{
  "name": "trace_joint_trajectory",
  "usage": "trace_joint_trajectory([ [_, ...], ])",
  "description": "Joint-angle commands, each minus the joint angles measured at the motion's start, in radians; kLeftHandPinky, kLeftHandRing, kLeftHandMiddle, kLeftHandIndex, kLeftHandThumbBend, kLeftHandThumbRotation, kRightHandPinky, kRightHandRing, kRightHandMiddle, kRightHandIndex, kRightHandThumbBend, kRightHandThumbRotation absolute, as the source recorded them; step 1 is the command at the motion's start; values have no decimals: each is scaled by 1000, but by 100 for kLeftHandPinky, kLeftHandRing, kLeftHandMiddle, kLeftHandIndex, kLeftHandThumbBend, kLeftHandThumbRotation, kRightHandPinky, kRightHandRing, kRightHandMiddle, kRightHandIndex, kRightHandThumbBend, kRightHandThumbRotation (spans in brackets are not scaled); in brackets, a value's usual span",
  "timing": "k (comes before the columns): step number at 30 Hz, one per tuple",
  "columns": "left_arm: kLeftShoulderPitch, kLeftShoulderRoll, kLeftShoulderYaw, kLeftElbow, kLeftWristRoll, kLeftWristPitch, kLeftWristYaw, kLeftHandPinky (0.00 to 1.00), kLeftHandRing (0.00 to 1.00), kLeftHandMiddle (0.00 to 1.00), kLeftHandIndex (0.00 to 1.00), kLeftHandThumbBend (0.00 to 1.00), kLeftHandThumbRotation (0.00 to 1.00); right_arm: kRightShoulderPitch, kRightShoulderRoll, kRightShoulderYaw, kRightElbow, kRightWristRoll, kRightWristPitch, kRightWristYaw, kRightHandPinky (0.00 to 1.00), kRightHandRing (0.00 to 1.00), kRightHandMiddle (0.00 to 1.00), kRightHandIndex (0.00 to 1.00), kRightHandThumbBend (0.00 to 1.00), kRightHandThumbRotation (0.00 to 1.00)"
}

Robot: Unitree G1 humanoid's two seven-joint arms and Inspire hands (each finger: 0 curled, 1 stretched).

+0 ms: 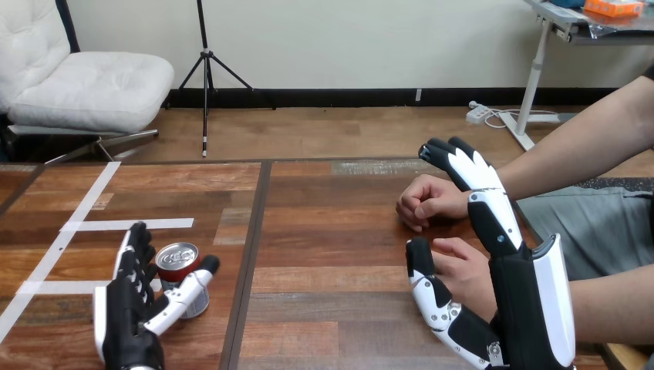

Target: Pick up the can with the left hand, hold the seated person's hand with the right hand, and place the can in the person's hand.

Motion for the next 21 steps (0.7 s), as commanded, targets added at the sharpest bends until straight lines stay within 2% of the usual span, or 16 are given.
trace_joint_trajectory([
  [1,-81,44,-33,1,92,33,67,89,91,92,90,92,27,-29,-3,-14,-39,5,-1,0,97,95,90,87,23,0],
  [9,-85,61,-53,-9,173,71,133,84,89,90,89,95,28,-26,-3,-15,-40,1,-3,-2,97,95,90,87,24,0],
  [16,-88,66,-65,-18,205,95,156,82,87,89,88,94,27,-21,-1,-16,-43,-1,1,-3,97,94,90,88,24,0],
  [21,-94,73,-76,-15,243,115,191,81,86,88,88,94,27,-19,-1,-16,-44,-1,0,-2,97,94,90,87,24,1],
])
